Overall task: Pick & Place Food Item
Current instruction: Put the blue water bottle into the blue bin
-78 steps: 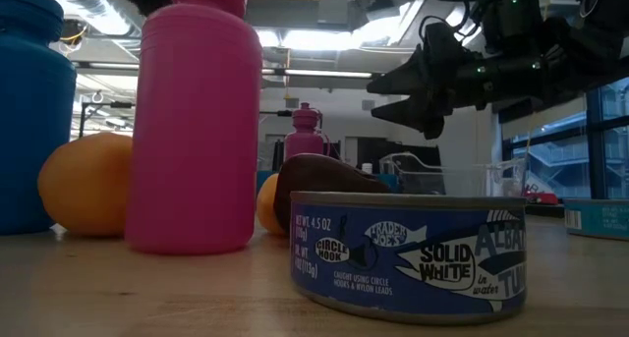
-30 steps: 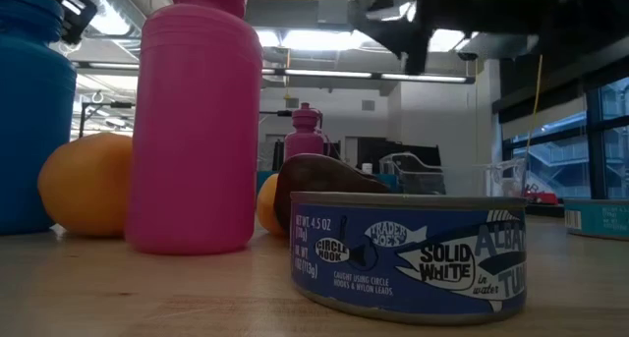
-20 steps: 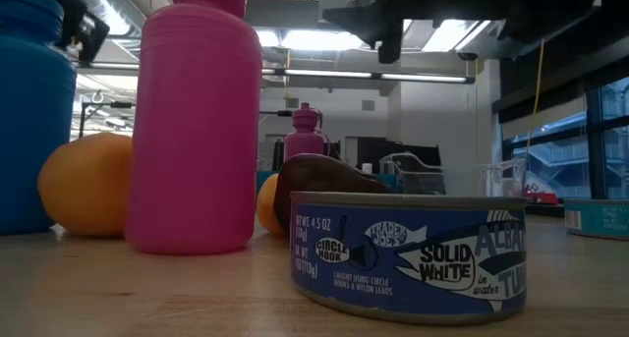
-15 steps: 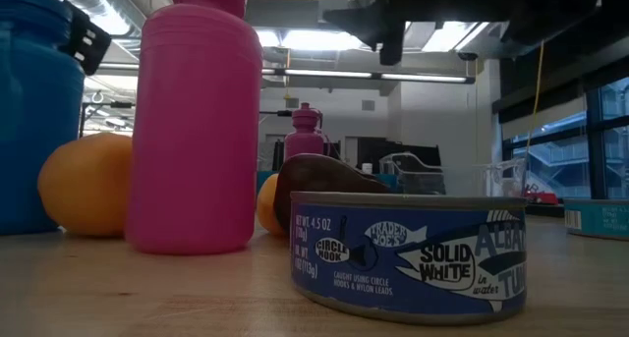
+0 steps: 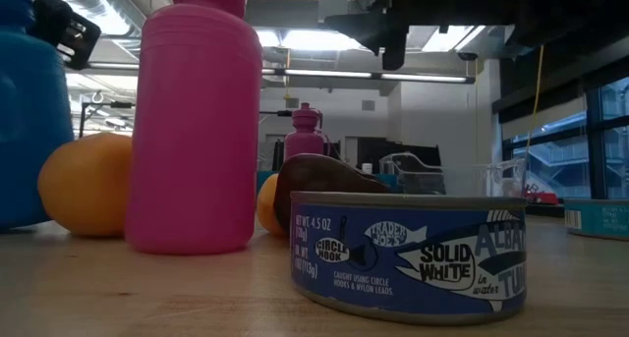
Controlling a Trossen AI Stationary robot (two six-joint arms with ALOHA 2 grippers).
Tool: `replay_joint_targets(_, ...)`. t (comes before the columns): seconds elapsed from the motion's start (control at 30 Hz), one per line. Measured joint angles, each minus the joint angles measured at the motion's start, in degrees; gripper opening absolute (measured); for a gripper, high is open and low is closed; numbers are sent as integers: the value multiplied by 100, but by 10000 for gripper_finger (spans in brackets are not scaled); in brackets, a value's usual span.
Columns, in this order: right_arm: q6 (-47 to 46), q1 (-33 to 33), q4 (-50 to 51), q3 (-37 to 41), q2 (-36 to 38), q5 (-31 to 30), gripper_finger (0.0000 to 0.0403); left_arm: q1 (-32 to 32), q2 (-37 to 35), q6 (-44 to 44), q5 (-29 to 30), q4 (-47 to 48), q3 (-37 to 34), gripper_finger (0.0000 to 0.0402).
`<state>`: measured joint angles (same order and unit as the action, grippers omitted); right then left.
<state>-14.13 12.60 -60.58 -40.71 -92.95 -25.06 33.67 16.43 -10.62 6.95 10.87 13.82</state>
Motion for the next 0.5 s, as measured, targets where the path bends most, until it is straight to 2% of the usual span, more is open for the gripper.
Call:
replay_joint_targets(0.23, -7, 0, 0, 0, 0, 0, 306, -2, 2, 457, 483, -43, 263, 233)
replay_joint_targets(0.5, 4, 0, 17, 2, 0, 1, 306, -2, 22, 645, 736, -25, 422, 233)
